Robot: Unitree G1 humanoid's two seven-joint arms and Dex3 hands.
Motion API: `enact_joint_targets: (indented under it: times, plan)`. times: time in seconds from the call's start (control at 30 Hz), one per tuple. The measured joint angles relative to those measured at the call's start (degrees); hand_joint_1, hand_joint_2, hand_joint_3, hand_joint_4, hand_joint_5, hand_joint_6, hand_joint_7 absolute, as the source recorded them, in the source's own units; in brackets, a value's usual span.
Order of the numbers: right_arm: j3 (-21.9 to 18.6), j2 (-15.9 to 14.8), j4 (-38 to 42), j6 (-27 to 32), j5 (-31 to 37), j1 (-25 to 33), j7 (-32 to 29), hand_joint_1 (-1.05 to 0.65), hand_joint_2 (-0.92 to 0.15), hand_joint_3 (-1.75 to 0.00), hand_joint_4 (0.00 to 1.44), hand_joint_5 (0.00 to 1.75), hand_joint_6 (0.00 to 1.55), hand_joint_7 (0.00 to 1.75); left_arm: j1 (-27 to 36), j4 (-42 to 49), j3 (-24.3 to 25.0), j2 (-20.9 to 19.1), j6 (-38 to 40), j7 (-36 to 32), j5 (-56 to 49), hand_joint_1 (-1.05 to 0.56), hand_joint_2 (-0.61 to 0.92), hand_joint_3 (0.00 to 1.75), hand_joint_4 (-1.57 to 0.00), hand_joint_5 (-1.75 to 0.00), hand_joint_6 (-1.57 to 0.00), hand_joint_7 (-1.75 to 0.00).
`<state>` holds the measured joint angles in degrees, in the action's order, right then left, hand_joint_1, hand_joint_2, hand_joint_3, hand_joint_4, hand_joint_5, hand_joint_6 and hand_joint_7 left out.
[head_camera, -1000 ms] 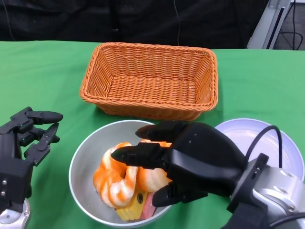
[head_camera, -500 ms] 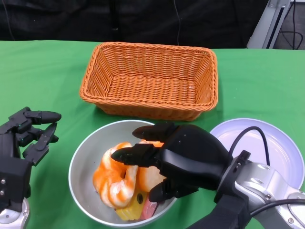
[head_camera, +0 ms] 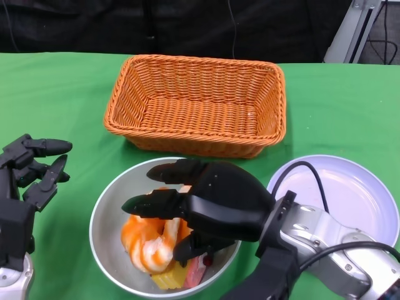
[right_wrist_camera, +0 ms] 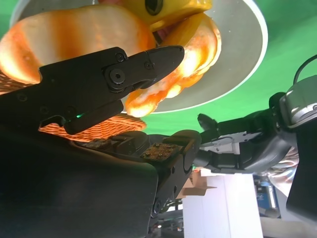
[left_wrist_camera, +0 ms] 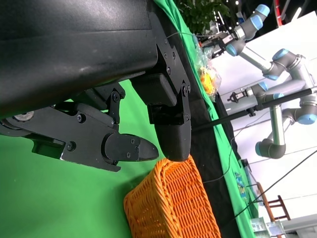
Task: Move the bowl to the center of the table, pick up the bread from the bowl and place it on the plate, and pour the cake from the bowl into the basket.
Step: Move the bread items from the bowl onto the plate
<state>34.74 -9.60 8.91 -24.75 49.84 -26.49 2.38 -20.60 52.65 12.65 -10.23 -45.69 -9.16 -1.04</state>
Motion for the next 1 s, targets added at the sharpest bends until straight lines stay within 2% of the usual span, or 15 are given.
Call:
enact_joint_targets:
  times: [0.1,0.17,0.33,0.53,0.73,0.93,1.0]
  plan:
    - [0.4,0.2,2.0,-0.4,-1.0,-1.1,1.3,-0.64,-0.89,0.00,0.38,0.00,0.50,0.00,0.0,-0.1,-0.4,-0.7,0.7,-1.0,-1.5,-0.16,0.92,0.29,-0.81,-1.52,-0.87,-0.90]
    - [1.2,0.2,3.4,-0.4,-1.6,-1.7,3.2,-0.65,-0.89,0.00,0.34,0.00,0.49,0.00,0.0,-0.1,-0.6,-1.3,0.9,-1.0,-2.2,-0.15,0.92,0.27,-0.82,-1.40,-0.89,-0.89]
    - [2.5,0.4,7.2,-0.9,-2.2,-3.5,5.1,-0.68,-0.87,0.00,0.33,0.01,0.50,0.01,-0.1,-0.1,-0.6,-1.4,1.0,-1.0,-2.0,-0.12,0.92,0.30,-0.84,-1.26,-0.89,-0.87]
    - [4.6,1.7,13.3,-2.1,-1.6,-5.5,0.8,-0.65,-0.84,0.00,0.33,0.01,0.56,0.02,-0.3,-0.3,-0.6,-1.4,1.1,-1.0,-2.0,-0.11,0.92,0.34,-0.85,-1.24,-0.88,-0.90]
    - [6.2,2.2,15.7,-2.2,-0.7,-7.1,-1.0,-0.64,-0.85,0.00,0.32,0.00,0.55,0.01,-0.4,-0.3,-0.5,-1.4,1.1,-1.0,-2.0,-0.11,0.92,0.33,-0.85,-1.24,-0.87,-0.93]
    - [7.3,3.6,18.5,-1.9,2.7,-7.2,-9.6,-0.60,-0.92,-0.02,0.39,0.04,0.57,0.01,-0.6,-0.4,-0.5,-1.4,1.1,-1.5,-2.1,-0.13,0.92,0.34,-0.85,-1.25,-0.86,-0.94]
    - [7.6,4.1,18.9,-1.7,3.3,-7.2,-11.5,-0.53,-0.92,-0.04,0.52,0.09,0.63,0.03,-0.7,-0.4,-0.5,-1.4,1.1,-1.5,-2.1,-0.13,0.92,0.34,-0.85,-1.25,-0.86,-0.94]
